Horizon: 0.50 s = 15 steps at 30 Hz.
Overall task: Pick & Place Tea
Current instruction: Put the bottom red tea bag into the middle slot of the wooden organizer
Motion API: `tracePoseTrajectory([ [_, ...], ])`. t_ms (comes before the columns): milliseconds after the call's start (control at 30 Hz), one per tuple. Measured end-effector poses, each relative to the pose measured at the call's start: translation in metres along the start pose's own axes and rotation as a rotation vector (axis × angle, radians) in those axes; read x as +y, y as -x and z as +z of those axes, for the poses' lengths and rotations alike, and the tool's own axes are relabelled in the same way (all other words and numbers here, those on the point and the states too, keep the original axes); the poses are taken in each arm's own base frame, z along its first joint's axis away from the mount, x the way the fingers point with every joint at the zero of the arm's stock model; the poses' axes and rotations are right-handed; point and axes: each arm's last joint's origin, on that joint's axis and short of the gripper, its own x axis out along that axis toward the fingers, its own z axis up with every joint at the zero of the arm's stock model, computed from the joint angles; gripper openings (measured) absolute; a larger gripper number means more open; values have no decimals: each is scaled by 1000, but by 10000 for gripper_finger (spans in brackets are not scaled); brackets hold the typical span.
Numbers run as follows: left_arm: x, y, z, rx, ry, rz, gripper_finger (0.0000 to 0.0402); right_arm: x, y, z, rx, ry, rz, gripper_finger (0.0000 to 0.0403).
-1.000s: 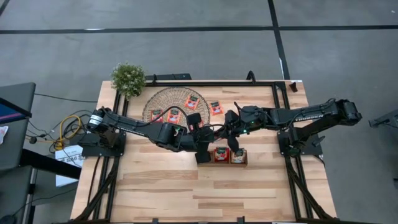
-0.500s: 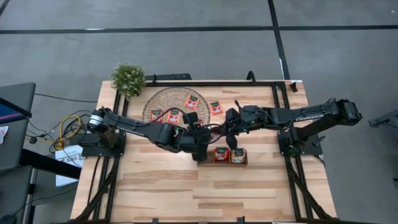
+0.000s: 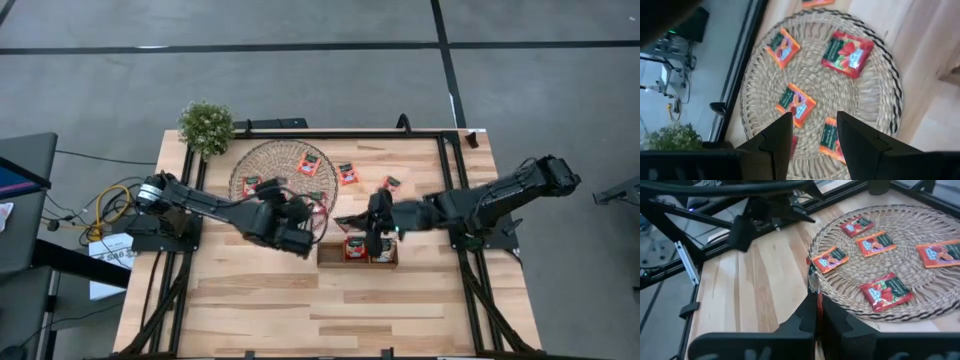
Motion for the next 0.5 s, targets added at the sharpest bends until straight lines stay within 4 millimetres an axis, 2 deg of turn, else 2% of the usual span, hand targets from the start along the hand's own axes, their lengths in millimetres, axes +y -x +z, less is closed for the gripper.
tracePoseTrajectory([
  [200, -2, 9, -38, -94, 110, -4, 147, 29, 12, -20, -79, -52, -87, 0],
  [400, 6, 25, -76, -186, 187, -180, 147, 39, 6, -59, -160, -183, -109, 0],
  [500, 10, 29, -90, -230, 222, -262, 147, 40, -2, -82, -151, -166, -142, 0],
])
